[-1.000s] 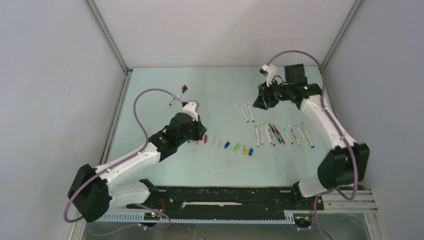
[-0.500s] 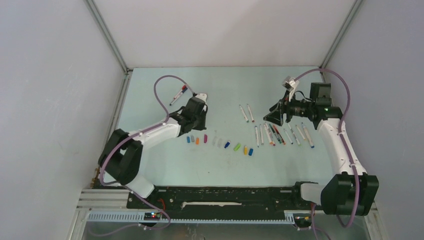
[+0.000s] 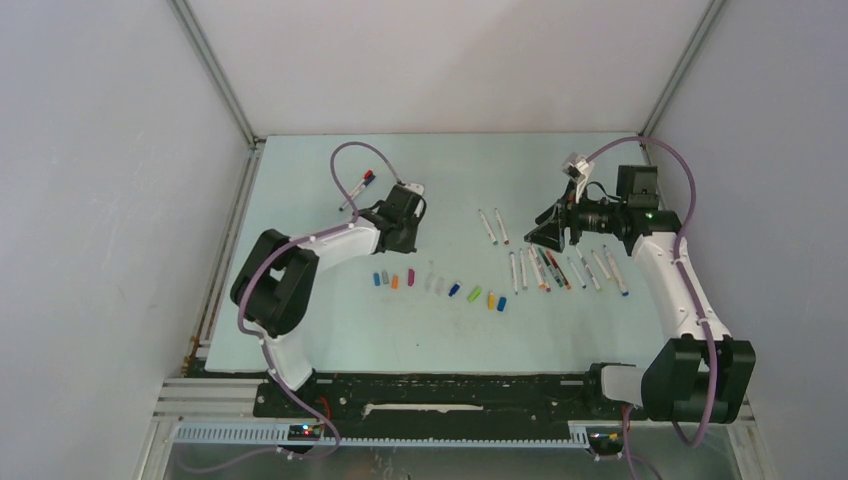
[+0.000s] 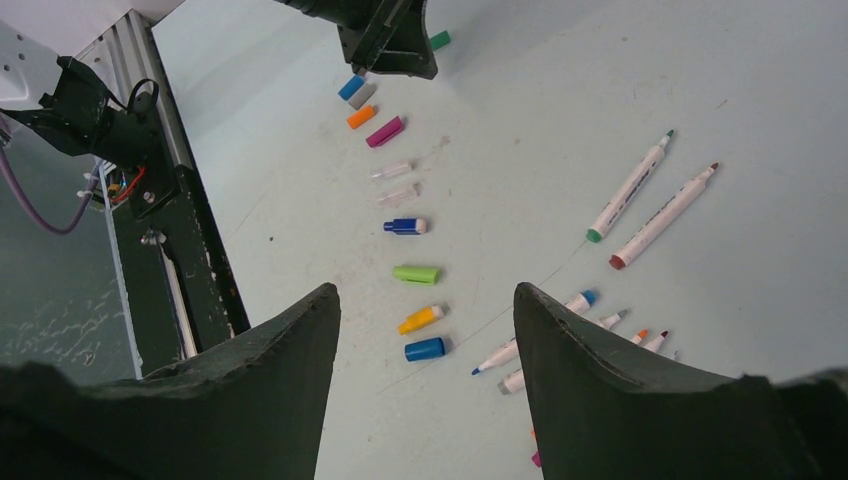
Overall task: Open the pen caps
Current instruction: Place the pen cap at the center of the board.
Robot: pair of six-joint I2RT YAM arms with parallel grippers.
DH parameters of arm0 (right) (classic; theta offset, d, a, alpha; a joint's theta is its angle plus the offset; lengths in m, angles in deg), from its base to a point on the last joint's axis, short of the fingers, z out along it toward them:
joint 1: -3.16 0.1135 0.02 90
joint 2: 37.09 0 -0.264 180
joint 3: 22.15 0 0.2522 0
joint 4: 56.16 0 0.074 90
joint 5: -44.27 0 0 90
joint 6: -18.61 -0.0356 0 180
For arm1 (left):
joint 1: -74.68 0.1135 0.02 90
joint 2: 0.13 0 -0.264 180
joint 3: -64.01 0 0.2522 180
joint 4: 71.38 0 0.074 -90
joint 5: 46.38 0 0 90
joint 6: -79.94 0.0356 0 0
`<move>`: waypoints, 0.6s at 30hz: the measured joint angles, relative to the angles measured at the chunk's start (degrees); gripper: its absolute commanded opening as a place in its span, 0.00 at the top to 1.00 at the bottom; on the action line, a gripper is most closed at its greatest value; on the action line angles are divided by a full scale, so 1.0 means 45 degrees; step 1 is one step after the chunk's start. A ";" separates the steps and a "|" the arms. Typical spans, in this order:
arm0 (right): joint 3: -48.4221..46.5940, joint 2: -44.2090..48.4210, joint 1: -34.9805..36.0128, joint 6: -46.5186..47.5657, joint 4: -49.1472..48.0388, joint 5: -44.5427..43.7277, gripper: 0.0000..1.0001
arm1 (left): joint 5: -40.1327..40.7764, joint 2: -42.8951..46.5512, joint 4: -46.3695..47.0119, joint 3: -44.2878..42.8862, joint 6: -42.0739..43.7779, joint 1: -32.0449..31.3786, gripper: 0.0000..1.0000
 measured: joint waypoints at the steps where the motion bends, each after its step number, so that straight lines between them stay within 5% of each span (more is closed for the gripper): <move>1: 0.0000 -0.0019 0.0000 0.0000 0.0005 0.0005 0.34 | -0.0005 -0.0136 -0.0083 -0.0131 0.0034 0.0029 0.95; 18: 0.0000 -0.0238 0.0000 0.0024 0.0005 0.0097 0.33 | -0.0311 -0.1180 -0.0447 -0.0835 0.0369 0.0549 0.67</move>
